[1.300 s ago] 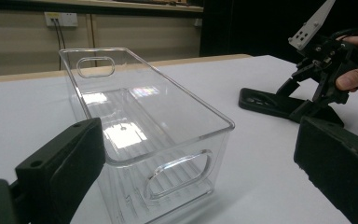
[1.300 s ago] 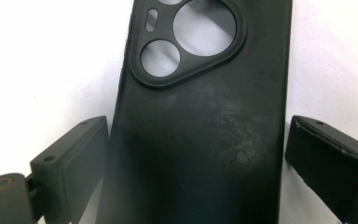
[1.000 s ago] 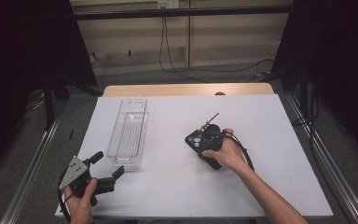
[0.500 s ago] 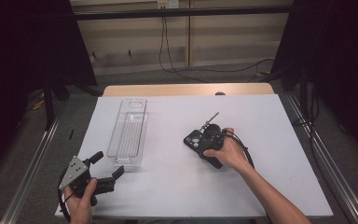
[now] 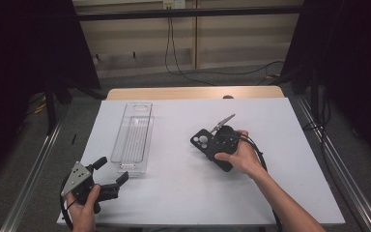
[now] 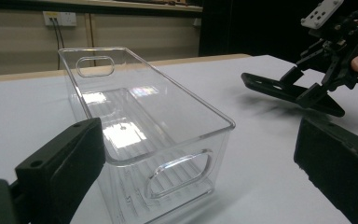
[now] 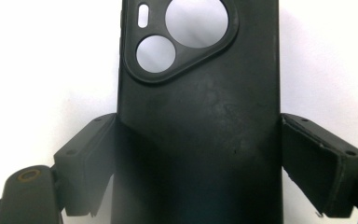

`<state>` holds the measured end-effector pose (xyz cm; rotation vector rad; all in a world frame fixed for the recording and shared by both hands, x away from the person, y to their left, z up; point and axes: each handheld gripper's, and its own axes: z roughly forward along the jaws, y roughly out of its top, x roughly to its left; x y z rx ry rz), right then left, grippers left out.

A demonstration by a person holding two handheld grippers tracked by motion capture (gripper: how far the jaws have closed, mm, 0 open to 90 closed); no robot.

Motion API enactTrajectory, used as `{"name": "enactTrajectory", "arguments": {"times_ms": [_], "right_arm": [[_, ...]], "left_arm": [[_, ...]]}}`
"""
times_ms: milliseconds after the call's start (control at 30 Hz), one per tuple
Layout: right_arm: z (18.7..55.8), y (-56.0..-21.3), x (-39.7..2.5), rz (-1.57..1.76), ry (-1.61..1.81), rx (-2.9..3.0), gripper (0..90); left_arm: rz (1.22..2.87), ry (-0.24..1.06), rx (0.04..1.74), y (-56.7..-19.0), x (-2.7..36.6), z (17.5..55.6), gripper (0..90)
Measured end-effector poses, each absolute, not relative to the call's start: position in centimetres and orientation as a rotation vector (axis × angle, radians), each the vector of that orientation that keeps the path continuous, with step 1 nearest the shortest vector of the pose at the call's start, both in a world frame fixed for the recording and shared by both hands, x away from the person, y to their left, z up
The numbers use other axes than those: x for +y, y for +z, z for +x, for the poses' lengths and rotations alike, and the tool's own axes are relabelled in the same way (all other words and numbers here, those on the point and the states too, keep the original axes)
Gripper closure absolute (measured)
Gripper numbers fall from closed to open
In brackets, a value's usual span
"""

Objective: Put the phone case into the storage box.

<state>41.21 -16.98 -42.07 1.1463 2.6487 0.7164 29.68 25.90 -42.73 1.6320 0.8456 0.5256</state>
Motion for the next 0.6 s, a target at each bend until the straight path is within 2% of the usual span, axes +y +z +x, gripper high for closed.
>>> {"name": "enactTrajectory", "arguments": {"times_ms": [600], "right_arm": [[39.9,-41.2,-19.3,1.117,0.884,2.558,15.0]], "left_arm": [[1.627,0.535,0.854,-42.7,25.9,29.7,1.7]]}}
